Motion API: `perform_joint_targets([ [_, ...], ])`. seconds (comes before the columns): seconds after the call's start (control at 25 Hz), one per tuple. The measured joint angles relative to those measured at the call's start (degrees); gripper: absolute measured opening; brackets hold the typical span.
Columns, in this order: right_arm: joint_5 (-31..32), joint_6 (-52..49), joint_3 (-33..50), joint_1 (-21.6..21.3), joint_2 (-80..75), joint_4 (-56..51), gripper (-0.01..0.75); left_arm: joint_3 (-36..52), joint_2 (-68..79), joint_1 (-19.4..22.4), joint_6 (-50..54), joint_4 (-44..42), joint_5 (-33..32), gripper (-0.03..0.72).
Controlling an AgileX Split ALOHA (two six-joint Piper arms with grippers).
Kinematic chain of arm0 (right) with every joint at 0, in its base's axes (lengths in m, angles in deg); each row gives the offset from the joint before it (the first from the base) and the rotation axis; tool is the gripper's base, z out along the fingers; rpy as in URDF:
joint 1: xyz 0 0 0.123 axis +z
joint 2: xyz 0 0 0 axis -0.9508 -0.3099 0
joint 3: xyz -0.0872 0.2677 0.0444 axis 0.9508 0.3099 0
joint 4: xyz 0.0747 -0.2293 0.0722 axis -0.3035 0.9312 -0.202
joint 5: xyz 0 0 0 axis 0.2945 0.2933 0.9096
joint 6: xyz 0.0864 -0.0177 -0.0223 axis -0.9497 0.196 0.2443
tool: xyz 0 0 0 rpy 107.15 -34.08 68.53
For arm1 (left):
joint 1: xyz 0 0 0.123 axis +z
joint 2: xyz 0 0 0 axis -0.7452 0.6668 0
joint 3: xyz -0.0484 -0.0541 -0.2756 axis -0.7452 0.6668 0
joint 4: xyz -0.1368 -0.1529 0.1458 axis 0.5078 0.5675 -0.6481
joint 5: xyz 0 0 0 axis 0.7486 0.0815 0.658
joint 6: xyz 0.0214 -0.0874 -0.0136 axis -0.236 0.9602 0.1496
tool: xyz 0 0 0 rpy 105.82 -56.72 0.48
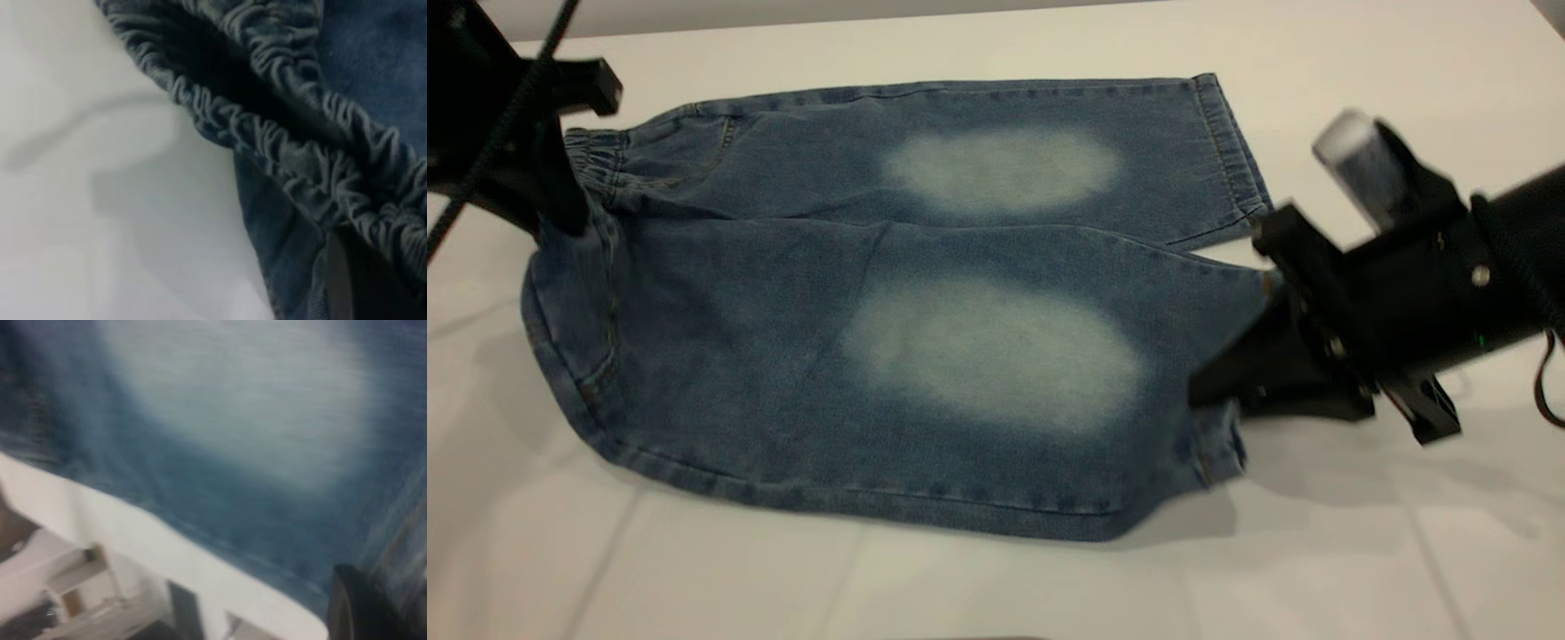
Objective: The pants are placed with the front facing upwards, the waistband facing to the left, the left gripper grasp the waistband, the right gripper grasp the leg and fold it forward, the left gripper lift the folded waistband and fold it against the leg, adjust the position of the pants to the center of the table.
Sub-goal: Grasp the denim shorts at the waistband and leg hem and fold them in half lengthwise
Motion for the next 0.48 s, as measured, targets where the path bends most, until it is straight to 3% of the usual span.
perform_joint_targets([
  [0.28, 6.89, -8.38, -3.91, -1.42, 1.59, 0.43, 0.022, 0.00, -5.26, 0.00, 1.13, 0.00, -0.21, 0.081],
  [0.48, 7.90, -17.39, -9.48, -5.39, 1.59, 0.54, 0.022, 0.00, -5.26, 0.00, 11.01, 0.00, 5.71, 0.081],
])
